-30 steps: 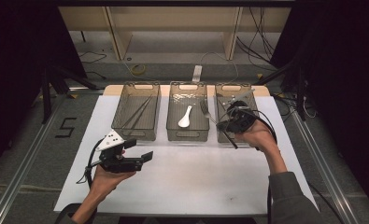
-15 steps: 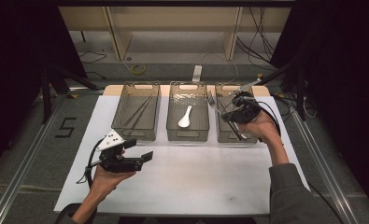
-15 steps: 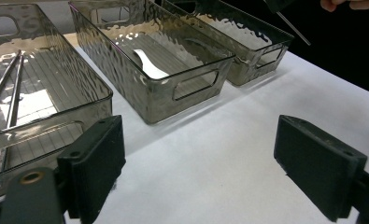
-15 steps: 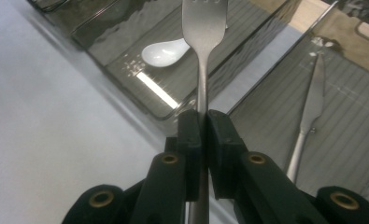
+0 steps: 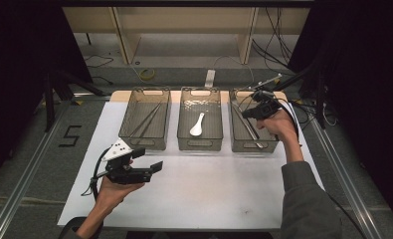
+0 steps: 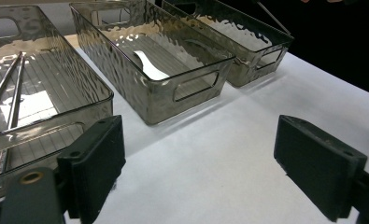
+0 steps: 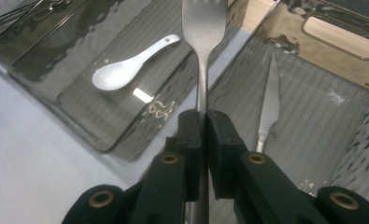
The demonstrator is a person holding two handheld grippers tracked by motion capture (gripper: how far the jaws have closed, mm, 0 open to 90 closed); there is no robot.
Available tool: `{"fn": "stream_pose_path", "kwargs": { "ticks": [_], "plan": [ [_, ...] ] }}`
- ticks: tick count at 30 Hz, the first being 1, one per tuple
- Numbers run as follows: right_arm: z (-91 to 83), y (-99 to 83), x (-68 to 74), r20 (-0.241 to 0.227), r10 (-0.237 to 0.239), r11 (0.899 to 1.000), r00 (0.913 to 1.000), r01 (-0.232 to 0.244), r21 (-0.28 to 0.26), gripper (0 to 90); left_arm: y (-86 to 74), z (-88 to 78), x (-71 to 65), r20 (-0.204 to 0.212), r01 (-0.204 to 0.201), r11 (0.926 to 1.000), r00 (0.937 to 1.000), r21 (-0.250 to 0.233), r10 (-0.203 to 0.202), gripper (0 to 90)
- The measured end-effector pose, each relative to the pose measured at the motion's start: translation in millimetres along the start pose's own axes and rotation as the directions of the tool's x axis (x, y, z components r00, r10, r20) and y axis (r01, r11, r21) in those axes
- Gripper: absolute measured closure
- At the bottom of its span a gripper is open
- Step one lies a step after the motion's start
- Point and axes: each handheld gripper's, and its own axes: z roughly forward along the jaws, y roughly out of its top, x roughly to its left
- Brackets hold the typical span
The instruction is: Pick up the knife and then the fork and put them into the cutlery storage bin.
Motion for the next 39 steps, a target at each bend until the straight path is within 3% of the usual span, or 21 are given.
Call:
{"fn": "stream_pose_path", "kwargs": {
  "ticks": [13,19,25,36,39],
  "plan": [
    [18.5,2.0,-16.3,0.055,0.075,0.997,0.9957,-0.076,0.022,85.0,0.2,-0.6,-0.3,0.001,-0.002,1.0000,1.0000,-0.008,0.002,15.8],
    [22.9,-0.6,-27.8,0.091,0.124,0.992,0.9881,-0.126,0.013,84.9,0.0,-0.4,0.0,0.001,-0.002,1.0000,1.0000,-0.008,0.002,15.9],
    [31.1,-6.6,-32.0,0.130,0.140,0.990,0.9816,-0.143,0.018,84.9,0.0,-0.6,-0.4,0.002,-0.002,1.0000,1.0000,-0.008,0.002,15.8],
    [48.9,-22.8,-37.0,0.124,0.177,0.982,0.9764,-0.184,0.051,84.5,-0.1,-0.1,-0.6,0.003,-0.002,1.0000,1.0000,-0.008,0.002,15.8],
    [53.7,-24.8,-38.2,0.116,0.184,0.977,0.9760,-0.194,0.083,83.2,0.0,0.0,-0.2,0.003,-0.001,1.0000,1.0000,-0.008,0.001,15.9]
  ]
}}
